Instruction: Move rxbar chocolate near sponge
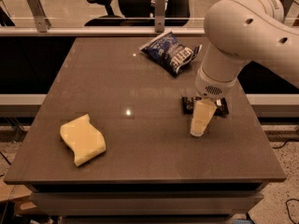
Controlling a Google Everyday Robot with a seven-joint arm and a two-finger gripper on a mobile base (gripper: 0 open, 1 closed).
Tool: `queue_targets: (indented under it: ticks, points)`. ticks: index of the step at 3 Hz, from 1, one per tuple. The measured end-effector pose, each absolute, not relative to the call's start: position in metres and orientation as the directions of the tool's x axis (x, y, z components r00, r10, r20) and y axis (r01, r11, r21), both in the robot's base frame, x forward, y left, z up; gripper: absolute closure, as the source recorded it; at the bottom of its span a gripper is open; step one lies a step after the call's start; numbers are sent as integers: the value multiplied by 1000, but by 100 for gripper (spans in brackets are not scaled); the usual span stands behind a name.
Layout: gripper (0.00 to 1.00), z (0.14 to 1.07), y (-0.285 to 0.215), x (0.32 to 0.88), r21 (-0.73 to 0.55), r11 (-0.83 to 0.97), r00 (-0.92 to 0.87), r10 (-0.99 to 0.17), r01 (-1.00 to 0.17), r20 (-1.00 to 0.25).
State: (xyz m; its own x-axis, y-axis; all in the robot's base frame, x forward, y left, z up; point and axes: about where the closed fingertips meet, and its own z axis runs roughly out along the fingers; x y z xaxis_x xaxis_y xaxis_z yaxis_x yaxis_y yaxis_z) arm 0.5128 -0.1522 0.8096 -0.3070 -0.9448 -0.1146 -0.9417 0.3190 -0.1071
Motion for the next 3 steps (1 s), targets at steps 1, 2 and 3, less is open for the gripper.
queue_targets:
  ticks: [1, 2, 3]
  points:
    - [87, 818, -152, 513, -107, 319, -307, -945, -942, -115]
    - [100, 823, -152, 513, -107, 319, -307, -945, -942, -115]
    - [100, 823, -152, 513, -107, 319, -307, -945, -942, -115]
